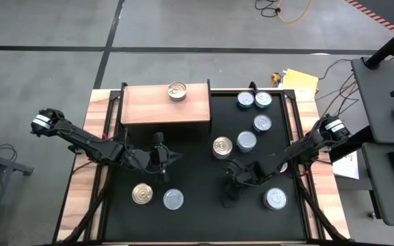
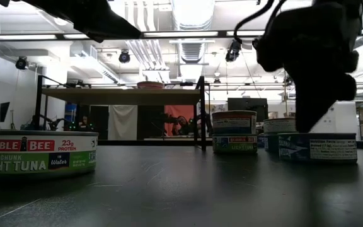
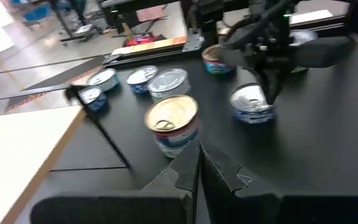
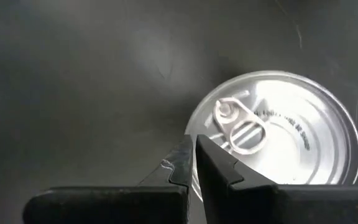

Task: Stack canned seafood by type on shelf
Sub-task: Put the blue tuna can on the shelf

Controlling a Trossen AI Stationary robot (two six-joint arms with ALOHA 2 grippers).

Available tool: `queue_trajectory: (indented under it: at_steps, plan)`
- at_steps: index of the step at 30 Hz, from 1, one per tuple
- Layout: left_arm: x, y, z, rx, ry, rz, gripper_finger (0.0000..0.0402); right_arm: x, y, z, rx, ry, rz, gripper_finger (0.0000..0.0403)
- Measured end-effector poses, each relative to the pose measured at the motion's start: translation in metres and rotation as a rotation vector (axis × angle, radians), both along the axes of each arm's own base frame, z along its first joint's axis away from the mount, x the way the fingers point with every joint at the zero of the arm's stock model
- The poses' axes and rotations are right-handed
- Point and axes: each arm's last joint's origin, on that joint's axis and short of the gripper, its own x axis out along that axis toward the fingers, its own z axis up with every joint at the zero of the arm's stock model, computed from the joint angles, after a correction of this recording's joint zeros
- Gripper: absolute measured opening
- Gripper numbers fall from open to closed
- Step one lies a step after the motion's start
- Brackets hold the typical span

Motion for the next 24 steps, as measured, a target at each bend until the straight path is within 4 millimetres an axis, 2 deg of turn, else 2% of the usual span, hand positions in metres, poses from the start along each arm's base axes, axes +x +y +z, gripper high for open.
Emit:
queue_trajectory:
  at_steps: [11, 19, 24]
  plan:
    - [0.004, -0.010, 0.001, -0.046, -0.053, -0.045, 0.0000, -0.008, -0.004, 0.028, -0.027, -0.023, 0.078, 0.0012]
    - [0.022, -0.025, -0.021, -0.059, -0.057, -0.069, 0.0000, -0.017, -0.007, 0.040, -0.046, -0.038, 0.073, 0.0012]
    - [0.037, -0.034, -0.030, -0.084, -0.027, -0.062, 0.0000, -0.023, 0.000, 0.046, -0.058, -0.067, 0.077, 0.0013]
